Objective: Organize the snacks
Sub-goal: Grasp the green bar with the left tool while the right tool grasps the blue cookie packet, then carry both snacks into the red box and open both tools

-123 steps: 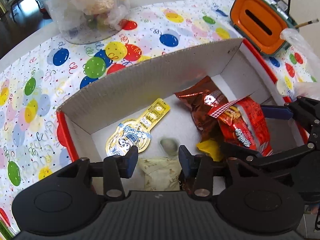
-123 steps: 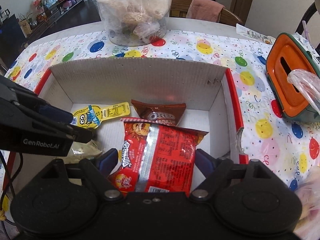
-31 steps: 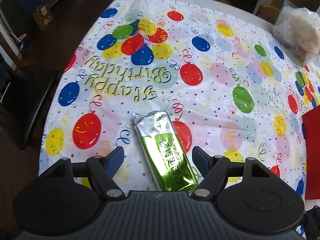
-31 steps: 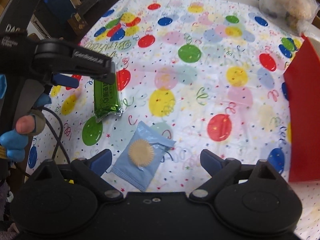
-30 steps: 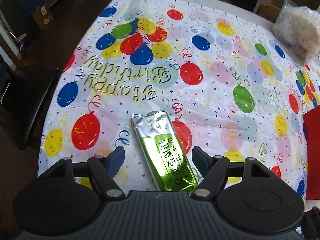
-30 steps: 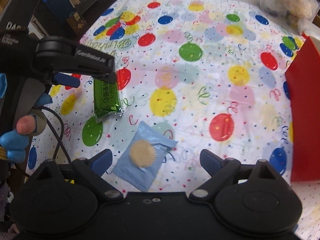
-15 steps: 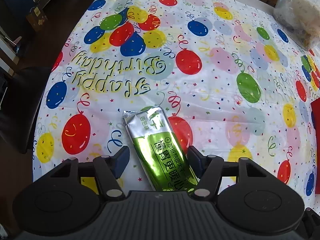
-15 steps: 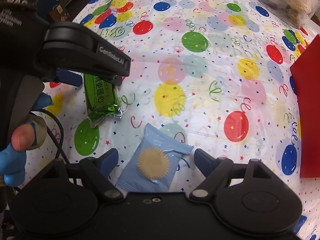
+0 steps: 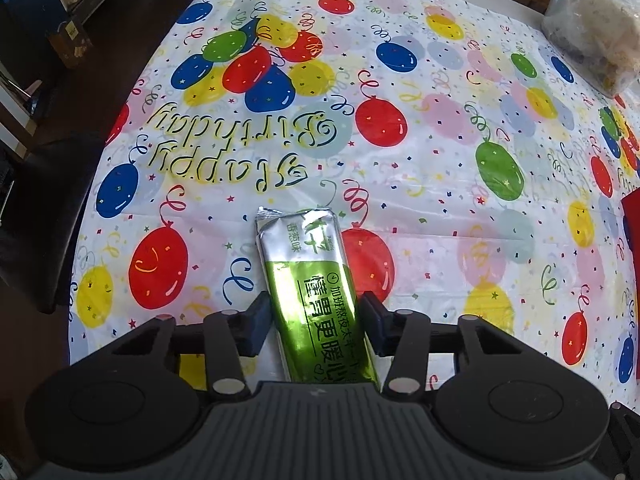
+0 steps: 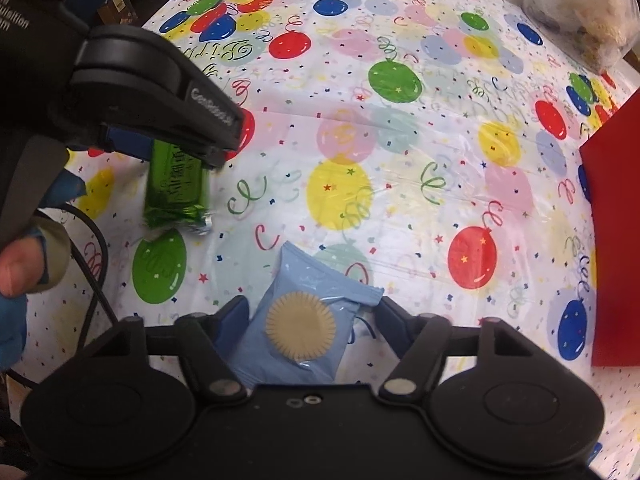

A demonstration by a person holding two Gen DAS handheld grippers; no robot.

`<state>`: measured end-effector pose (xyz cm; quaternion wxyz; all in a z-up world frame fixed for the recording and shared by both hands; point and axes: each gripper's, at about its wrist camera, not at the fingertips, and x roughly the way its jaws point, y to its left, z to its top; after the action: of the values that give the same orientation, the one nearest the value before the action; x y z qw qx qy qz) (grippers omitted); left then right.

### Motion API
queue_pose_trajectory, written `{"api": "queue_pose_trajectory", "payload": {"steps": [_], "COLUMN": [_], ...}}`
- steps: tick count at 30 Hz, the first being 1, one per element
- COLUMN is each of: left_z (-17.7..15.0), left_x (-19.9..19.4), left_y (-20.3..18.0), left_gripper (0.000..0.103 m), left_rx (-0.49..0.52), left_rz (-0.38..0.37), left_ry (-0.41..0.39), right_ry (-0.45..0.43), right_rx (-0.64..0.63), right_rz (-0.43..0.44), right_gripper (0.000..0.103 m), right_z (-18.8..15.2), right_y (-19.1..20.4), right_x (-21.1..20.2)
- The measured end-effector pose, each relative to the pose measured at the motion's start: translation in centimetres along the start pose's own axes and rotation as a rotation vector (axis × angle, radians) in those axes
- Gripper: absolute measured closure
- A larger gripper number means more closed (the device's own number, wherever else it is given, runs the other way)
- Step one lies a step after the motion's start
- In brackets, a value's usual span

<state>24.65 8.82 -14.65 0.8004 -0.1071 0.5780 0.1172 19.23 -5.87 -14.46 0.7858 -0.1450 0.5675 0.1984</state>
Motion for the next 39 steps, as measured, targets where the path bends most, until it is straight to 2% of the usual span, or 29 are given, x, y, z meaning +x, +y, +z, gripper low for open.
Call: {"api": "queue_pose_trajectory", "payload": {"steps": [2,4,13,24,32,39], "left_z": [-0.1,-0.1,-0.8,-1.6,-1.7,-1.8], "left_x": [-0.1,-0.1,-0.4,-2.9,-6.7,-10.1], "left_y": [0.4,0.6,1.7,2.6,0.7,-3.4], "left_gripper": [0.059,0.06,0.061,0.061,0.061,0.061], "left_rx": [-0.007,-0.012,-0.045,-0.099,-0.103,-0.059], "left_rz": [-0.013,-0.022,-0.037,-0.056,-0.091,-0.13], "left_ry": [-0.004,-0.008,-0.003,-0.014,-0.072,-0.126], "right_ry": [-0.009,-0.014,-0.039,-0.122,-0.186,-0.252], "right_rx": [-0.009,-0.006,0.009,0.05,0.076,0.095], "right_rz": [-0.004,0.01,0.044,0.084,0.118,0.146], "right_gripper": [0.054,0.056,0.056,0.056,0.056,0.056], "right_z": [-0.1,-0.1,-0.5,-0.8,-1.0,-1.2], "right_y": [-0.1,-0.4,-1.8,-5.6,-9.0,-12.7], "right_x": [-0.2,-0.3,-1.1,-4.8,-7.7,-10.6]}}
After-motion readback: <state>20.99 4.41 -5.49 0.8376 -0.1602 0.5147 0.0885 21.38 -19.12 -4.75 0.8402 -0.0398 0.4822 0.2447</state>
